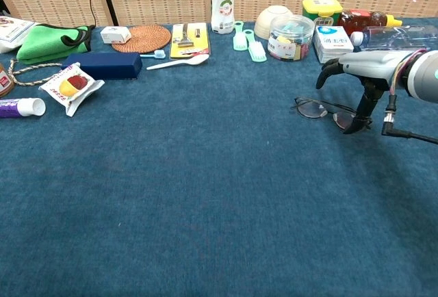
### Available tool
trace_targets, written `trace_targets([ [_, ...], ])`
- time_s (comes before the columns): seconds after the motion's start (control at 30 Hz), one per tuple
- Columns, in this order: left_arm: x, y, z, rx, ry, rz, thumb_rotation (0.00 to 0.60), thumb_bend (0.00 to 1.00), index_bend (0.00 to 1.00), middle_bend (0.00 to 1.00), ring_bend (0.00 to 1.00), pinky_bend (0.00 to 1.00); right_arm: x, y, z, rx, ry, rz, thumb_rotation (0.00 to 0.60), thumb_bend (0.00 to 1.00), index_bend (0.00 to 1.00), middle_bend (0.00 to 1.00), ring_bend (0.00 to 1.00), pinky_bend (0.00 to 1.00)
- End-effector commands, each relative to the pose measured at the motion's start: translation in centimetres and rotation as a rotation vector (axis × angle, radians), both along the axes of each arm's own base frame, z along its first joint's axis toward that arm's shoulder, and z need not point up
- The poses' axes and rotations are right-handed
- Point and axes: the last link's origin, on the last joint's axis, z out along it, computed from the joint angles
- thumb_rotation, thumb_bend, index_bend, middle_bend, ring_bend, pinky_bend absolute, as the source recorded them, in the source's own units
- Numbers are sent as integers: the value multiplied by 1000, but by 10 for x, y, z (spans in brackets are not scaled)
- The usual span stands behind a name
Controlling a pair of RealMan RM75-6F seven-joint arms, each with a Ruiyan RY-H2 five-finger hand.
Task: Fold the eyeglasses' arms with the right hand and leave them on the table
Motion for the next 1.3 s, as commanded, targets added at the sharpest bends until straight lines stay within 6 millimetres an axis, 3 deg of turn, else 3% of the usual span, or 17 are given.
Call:
trace_targets([
  [0.03, 0, 0, 0, 1, -1, -2, 564, 436, 90, 98, 103, 0, 2, 1, 4, -5, -19, 4, 600, 125, 199, 0, 0, 0],
  [0.4, -2, -1, -8, -14, -23, 4, 565, 436, 90, 98, 103, 0, -1, 18, 37, -78, -171, 14, 600, 124, 184, 0, 0, 0],
  [0.6, 0, -2, -17, -11, -54, -14, 565, 436, 90, 98, 103, 0, -26, 40, 68, -211, -160, 30, 600, 124, 182, 0, 0, 0],
  [0.87, 4, -1, -26, 2, -83, -44, 564, 436, 90, 98, 103, 0, -49, 64, 92, -312, -148, 28, 600, 125, 174, 0, 0, 0],
  [1.0, 8, 1, -36, 2, -108, -54, 564, 436, 90, 98, 102, 0, -68, 91, 111, -397, -133, -3, 600, 125, 172, 0, 0, 0],
  [1.3, 13, 1, -45, -4, -139, -55, 564, 437, 90, 98, 102, 0, -93, 127, 133, -466, -79, -36, 600, 125, 173, 0, 0, 0],
])
